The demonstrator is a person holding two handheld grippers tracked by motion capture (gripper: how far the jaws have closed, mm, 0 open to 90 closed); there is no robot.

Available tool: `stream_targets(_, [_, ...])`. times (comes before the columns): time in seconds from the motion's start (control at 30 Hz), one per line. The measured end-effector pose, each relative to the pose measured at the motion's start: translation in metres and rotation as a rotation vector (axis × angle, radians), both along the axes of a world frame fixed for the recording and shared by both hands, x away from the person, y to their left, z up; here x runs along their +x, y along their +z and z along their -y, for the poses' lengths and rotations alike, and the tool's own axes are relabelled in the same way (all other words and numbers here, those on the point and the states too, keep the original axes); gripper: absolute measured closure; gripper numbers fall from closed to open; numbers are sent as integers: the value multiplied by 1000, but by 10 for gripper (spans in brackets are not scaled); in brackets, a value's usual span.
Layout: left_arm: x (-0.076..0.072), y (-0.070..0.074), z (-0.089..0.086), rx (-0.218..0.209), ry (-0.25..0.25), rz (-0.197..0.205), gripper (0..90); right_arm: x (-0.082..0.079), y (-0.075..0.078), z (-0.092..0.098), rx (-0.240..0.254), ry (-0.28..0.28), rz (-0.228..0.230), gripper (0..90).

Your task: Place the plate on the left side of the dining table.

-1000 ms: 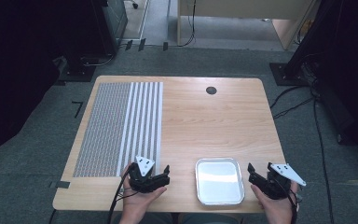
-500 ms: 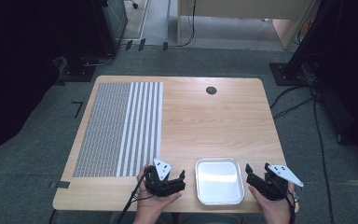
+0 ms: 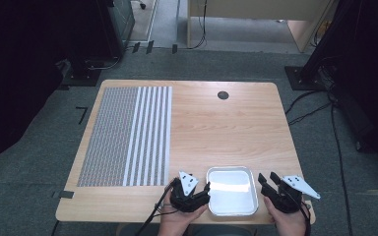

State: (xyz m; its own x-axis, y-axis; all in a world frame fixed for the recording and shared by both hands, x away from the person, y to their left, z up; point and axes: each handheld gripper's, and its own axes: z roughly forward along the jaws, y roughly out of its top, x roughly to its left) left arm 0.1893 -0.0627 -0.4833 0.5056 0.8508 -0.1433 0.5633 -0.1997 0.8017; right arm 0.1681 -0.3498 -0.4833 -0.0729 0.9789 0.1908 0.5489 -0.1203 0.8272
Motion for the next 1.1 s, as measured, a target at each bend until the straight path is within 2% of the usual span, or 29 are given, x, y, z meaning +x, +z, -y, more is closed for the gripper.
stream_targets(0.13, [-2,-2,7,-20,-29,-14,460,-1,-1,-1,6,18,-16,613])
stream_targets(0.27, [-3,-4,11,-26,-42,-25,525,-1,-4,-5,-13,51,-25,650])
stream_targets(0.3, [-4,-4,13,-20,-42,-24,537,-2,-5,-7,18,65,-26,706])
stream_targets(0.37, [-4,-5,18,-17,-54,-29,554,-2,-7,-8,80,67,-24,748])
stream_targets(0.4, [-4,-5,19,-17,-56,-29,564,-2,-8,-8,93,68,-24,760])
stream_targets(0.57, [-6,-8,25,-1,-74,-33,611,-1,-11,-7,99,77,-43,810])
stream_targets(0.6, [-6,-9,27,12,-70,-35,625,-1,-11,-6,112,78,-58,824])
stream_targets(0.63, [-6,-11,27,24,-63,-33,634,0,-13,-2,153,80,-75,847])
stream_targets(0.7, [-6,-12,27,32,-63,-34,654,1,-13,-1,182,88,-84,850])
stream_targets(0.77, [-4,-14,27,46,-56,-37,677,2,-14,-1,188,99,-96,857])
stream_targets(0.97, [-1,-17,26,65,-43,-31,733,3,-18,-5,165,97,-136,888])
stream_targets(1.1, [1,-19,27,64,-40,-34,741,3,-16,-1,206,87,-149,894])
